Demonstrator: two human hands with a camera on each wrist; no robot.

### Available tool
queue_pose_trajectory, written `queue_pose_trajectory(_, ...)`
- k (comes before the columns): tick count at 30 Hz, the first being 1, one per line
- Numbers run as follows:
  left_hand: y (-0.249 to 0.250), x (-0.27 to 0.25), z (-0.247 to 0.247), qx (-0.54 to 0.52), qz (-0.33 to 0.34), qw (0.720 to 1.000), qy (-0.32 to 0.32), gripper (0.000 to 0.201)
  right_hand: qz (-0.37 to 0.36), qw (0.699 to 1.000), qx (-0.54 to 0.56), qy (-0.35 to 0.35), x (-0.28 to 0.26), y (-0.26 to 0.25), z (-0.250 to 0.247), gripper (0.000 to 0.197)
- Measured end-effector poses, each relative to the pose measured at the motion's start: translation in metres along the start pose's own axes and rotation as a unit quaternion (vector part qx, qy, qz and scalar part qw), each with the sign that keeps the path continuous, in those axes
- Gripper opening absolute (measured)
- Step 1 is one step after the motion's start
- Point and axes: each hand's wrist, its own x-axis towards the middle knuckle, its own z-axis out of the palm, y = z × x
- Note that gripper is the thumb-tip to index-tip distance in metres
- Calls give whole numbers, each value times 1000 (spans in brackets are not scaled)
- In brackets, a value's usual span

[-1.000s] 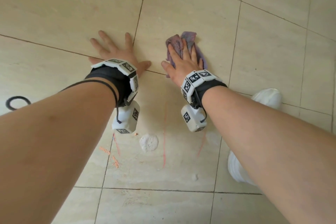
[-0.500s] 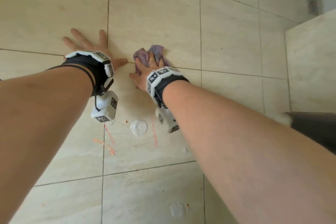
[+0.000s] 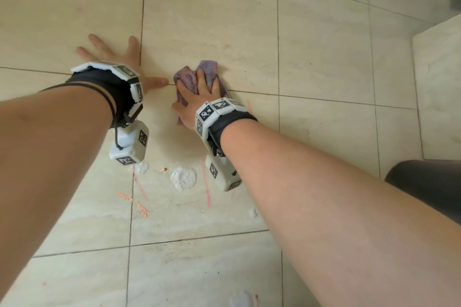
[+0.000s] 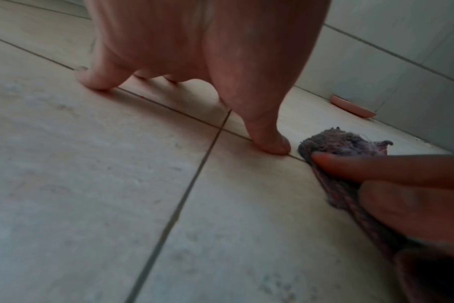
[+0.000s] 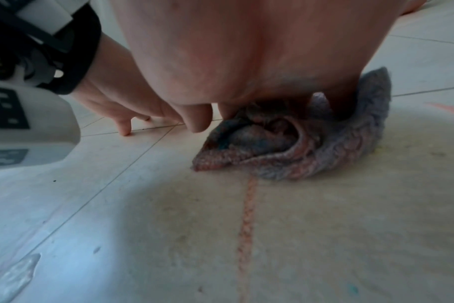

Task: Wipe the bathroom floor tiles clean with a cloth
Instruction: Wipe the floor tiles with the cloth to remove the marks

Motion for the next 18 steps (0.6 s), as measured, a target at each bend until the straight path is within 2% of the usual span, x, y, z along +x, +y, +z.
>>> queue_pose_trajectory(7, -1, -6, 16, 4, 0, 1000, 29, 99, -36, 999, -2, 35, 2, 13, 1, 56)
queue_pose_trajectory(12, 6, -43, 34, 13, 4, 1000, 28, 86, -37, 999, 16, 14, -5, 17, -2, 56)
queue_pose_trajectory(16, 10, -56, 38, -3, -8, 1000, 8, 84, -31, 999, -29, 13, -41, 56, 20, 59)
queue_pose_trajectory(18, 11, -60, 35, -3, -4, 1000, 0, 84, -4, 999, -43, -1, -54, 86, 18, 60)
